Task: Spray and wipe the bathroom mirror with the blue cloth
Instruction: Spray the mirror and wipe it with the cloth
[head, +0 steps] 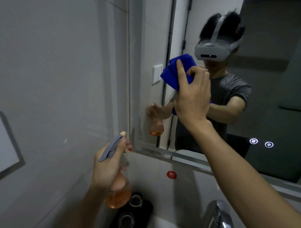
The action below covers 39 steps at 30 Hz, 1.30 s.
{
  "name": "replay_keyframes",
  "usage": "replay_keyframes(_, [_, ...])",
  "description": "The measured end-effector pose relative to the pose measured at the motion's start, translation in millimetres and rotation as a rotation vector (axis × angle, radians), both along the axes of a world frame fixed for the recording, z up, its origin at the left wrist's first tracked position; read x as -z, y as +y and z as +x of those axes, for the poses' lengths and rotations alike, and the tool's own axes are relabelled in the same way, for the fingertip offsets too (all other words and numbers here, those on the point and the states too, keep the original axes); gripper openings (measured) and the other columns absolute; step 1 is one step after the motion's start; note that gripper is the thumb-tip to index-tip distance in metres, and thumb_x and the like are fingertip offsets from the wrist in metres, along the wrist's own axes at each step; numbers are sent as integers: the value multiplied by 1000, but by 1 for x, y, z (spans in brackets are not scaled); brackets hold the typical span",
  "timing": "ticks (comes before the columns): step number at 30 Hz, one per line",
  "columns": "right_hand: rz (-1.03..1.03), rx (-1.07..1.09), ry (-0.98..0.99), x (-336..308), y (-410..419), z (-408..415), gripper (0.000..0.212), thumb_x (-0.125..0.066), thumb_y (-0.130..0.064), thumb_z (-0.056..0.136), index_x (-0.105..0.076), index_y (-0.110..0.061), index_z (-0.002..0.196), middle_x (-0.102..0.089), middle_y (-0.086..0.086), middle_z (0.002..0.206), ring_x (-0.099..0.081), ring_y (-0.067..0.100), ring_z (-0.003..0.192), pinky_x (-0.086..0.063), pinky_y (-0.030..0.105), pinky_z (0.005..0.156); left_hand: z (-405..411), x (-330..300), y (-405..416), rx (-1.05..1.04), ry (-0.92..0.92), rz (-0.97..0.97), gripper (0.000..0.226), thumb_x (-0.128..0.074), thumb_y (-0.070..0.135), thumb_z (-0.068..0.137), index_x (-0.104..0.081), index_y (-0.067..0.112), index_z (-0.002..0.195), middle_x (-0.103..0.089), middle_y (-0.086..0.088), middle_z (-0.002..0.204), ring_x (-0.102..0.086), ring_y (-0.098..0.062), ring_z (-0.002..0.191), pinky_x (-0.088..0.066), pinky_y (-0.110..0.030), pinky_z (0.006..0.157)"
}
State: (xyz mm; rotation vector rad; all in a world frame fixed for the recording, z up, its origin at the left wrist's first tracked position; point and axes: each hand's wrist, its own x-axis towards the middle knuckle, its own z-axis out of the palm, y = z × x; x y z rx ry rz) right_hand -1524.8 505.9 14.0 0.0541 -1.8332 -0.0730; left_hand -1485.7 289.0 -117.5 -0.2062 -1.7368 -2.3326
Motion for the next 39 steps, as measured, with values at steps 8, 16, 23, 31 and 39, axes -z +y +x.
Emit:
replay_keyframes(8, [419, -13, -367, 149, -62, -32, 54, -49, -18, 86, -50, -14, 139, -56, 17, 125, -50, 35, 105, -40, 45, 87, -3, -2, -14, -47, 32, -49, 25, -63, 44, 86, -77, 24, 80, -74, -8, 81, -67, -18, 76, -43, -27, 45])
replay_keyframes(16, [637, -48, -545, 208, -37, -11, 51, -54, -20, 79, -59, -15, 130, -59, 10, 116, -53, 27, 94, -46, 36, 74, -4, 1, -24, -31, 83, -108, 35, -59, 34, 89, -71, 2, 99, -74, -11, 84, -70, -17, 75, -49, -24, 44])
replay_keyframes(23, [335, -24, -181, 86, -54, -34, 52, -54, -17, 87, -50, -15, 139, -55, 19, 121, -51, 35, 99, -42, 44, 80, -5, -6, -17, -41, 67, -79, 31, -60, 29, 94, -72, 2, 103, -75, -10, 82, -68, -17, 75, -45, -25, 41])
replay_keyframes(31, [186, 17, -86, 23, -78, -57, 63, -65, -14, 84, -44, -15, 143, -53, 20, 126, -49, 37, 106, -44, 46, 84, -3, -10, -18, -77, 120, -48, 28, -58, 21, 96, -71, -2, 107, -73, -19, 84, -69, -21, 78, -46, -26, 41])
replay_keyframes(39, [434, -45, -390, 179, -45, -22, 62, -63, -20, 84, -44, -16, 144, -50, 11, 129, -53, 28, 98, -45, 40, 77, 0, -3, -14, 28, 113, -49, 37, -59, 29, 89, -68, -3, 108, -72, -21, 93, -72, -24, 84, -52, -26, 45])
